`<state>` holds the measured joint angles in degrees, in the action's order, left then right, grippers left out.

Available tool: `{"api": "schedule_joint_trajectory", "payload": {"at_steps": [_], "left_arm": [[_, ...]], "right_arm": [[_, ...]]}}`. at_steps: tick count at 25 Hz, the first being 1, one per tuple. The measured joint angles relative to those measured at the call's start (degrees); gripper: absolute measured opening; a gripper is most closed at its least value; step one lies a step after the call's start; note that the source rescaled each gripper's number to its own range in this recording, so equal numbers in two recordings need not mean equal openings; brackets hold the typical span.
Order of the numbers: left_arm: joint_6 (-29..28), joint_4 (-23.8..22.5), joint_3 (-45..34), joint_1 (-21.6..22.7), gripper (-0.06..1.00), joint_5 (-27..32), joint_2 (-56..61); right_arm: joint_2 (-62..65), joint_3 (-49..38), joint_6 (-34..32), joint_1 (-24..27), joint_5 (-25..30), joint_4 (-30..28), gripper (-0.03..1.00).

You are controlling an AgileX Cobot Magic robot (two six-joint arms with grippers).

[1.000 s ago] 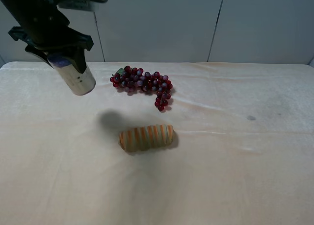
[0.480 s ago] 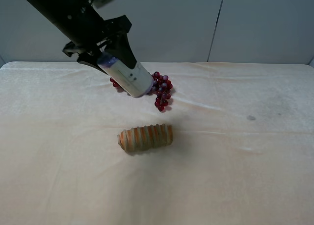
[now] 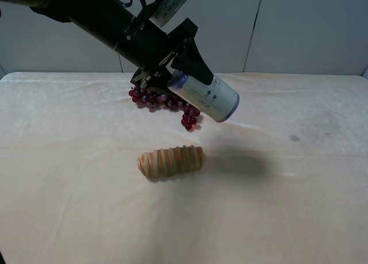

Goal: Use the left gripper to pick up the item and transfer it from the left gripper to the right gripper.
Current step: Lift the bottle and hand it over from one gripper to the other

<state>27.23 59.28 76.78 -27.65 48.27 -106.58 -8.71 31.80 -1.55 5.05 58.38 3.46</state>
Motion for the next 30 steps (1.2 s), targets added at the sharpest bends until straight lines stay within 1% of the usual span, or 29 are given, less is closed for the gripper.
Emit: {"api": "schedule_joint_trajectory", "payload": {"at_steps": [1,3,5,8,9,14,17,20,24,30], "left_arm": [[0.72,1.15,0.0,0.0,0.0,0.42,0.0],[1.87,3.1,0.0,0.0,0.0,1.48,0.0],[2.64,4.22,0.0,0.0,0.0,2.73,0.0],[3.06,4.63,0.0,0.0,0.0,3.87,0.0],[3.07,4.97,0.0,0.0,0.0,3.93,0.0],[3.29,5.76,0.0,0.0,0.0,4.0,0.0],[3.31,5.76,0.0,0.0,0.0,4.0,0.0],[3.35,5.76,0.0,0.0,0.0,4.4,0.0],[3.35,5.76,0.0,0.0,0.0,5.12,0.0],[3.42,6.62,0.0,0.0,0.0,5.31,0.0]], "right_arm": [[-2.74,1.19,1.55,0.0,-0.26,1.3,1.0],[-9.64,3.49,8.23,0.0,-1.25,5.56,1.0],[-15.49,4.95,14.68,-0.92,-3.79,11.01,1.0],[-23.06,6.53,23.13,-5.71,-8.14,18.14,1.0],[-25.49,6.92,25.76,-7.97,-9.58,19.2,1.0],[-34.96,7.75,33.56,-20.26,-18.2,19.99,1.0],[-39.32,8.57,34.96,-27.61,-22.4,19.64,1.0],[-43.71,10.35,35.22,-32.44,-25.75,17.17,1.0],[-50.04,13.88,35.37,-35.79,-27.47,15.19,1.0],[-57.67,17.65,40.02,-36.15,-27.78,15.64,1.0]]}}
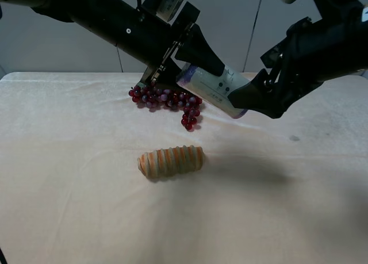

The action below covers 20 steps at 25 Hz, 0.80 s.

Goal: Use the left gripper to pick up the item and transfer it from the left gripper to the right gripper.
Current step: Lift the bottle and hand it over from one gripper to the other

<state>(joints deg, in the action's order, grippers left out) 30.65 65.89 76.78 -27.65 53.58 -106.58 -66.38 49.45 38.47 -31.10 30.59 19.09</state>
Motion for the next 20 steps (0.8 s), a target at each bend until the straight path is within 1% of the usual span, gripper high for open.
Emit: {"api": "schedule_joint_trajectory", "payload": {"at_steps": [5,13,16,20], "left_arm": [[0.23,0.2,0.0,0.0,0.0,0.0,0.0],[0.34,0.2,0.0,0.0,0.0,0.0,0.0],[0.34,-0.05,0.0,0.0,0.0,0.0,0.0],[0.35,-0.05,0.0,0.0,0.0,0.29,0.0]], "right_arm": [[-4.41,0.19,5.63,0.0,-0.19,4.54,1.0],[-8.04,0.35,13.57,0.0,-2.77,13.52,1.0],[-9.52,0.35,15.49,0.0,-3.08,15.48,1.0],[-10.48,0.35,16.15,0.0,-3.22,17.17,1.0]]}}
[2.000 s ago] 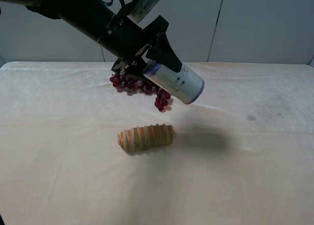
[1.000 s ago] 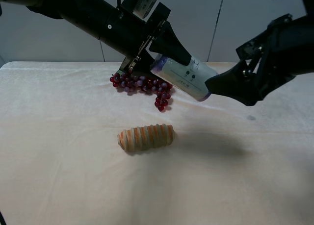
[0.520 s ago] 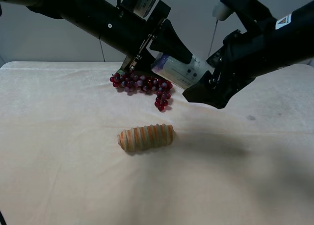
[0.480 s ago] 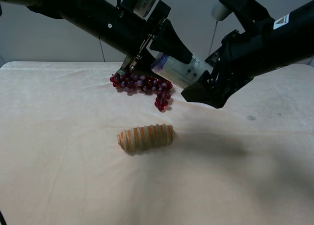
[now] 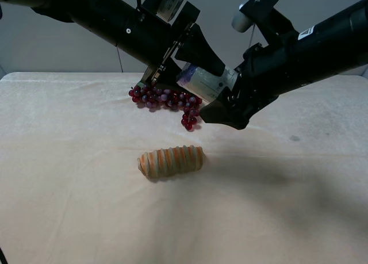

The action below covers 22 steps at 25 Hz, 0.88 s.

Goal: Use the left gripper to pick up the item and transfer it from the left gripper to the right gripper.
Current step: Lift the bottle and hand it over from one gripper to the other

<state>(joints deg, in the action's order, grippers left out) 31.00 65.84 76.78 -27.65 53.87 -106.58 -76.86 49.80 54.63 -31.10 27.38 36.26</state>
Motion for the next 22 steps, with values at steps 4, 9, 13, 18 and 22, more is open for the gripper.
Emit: {"api": "schedule_joint_trajectory", "payload": {"at_steps": [4,9,13,18,22], "left_arm": [[0.0,0.0,0.0,0.0,0.0,0.23,0.0],[0.17,-0.17,0.0,0.0,0.0,1.0,0.0],[0.21,-0.17,0.0,0.0,0.0,0.61,0.0],[-0.17,-0.17,0.0,0.0,0.0,-0.63,0.0],[-1.54,0.04,0.0,-0.09,0.01,-2.01,0.0]], "right_arm": [[-0.1,0.0,0.05,0.0,0.0,0.44,0.91],[-0.18,0.0,1.54,0.0,-0.42,0.19,0.03],[-0.25,0.0,1.78,0.0,-0.48,0.19,0.03],[-0.27,0.0,1.83,0.0,-0.91,0.03,0.02],[-0.38,0.0,1.83,0.0,-1.37,-0.02,0.02]]}}
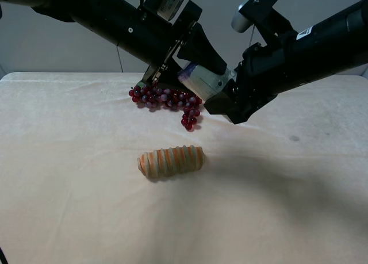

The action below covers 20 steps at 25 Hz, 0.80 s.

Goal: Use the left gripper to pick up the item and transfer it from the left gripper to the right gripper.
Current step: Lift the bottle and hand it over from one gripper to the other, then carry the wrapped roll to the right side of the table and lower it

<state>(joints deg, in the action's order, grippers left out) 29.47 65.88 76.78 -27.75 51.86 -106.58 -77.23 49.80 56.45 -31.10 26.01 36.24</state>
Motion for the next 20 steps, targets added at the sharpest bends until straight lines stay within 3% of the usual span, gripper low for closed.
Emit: {"api": "schedule_joint_trajectory", "payload": {"at_steps": [1,2,3,4,6,9,14,20], "left_arm": [[-0.29,0.13,0.0,-0.1,0.1,-0.53,0.05],[-0.7,0.86,0.06,-0.1,0.28,-2.41,0.05],[-0.92,1.29,0.21,-0.1,0.55,-3.58,0.05],[-1.09,1.61,0.26,0.01,0.72,-4.52,0.05],[-1.23,1.73,0.26,0.06,0.88,-4.96,0.05],[-1.23,1.73,0.26,0.06,0.97,-4.9,0.05],[-1.23,0.33,0.26,1.74,1.0,-4.73,1.91],[-5.4,-10.01,0.26,8.28,1.0,-2.4,10.62]], "right_arm": [[0.0,0.0,0.0,0.0,-0.13,0.0,0.02],[0.0,0.0,0.01,0.0,0.49,0.07,0.0],[-0.04,0.0,0.15,-0.04,1.59,0.07,0.0],[-0.04,0.0,0.15,-0.17,2.12,0.07,0.0],[-0.12,0.0,0.16,-0.17,2.12,0.07,0.0],[-0.12,0.0,0.16,-0.17,2.12,0.07,0.0],[-0.12,0.0,-0.02,-0.17,2.12,0.07,0.0],[-0.12,0.0,-0.33,-0.17,2.12,0.07,0.0]]}}
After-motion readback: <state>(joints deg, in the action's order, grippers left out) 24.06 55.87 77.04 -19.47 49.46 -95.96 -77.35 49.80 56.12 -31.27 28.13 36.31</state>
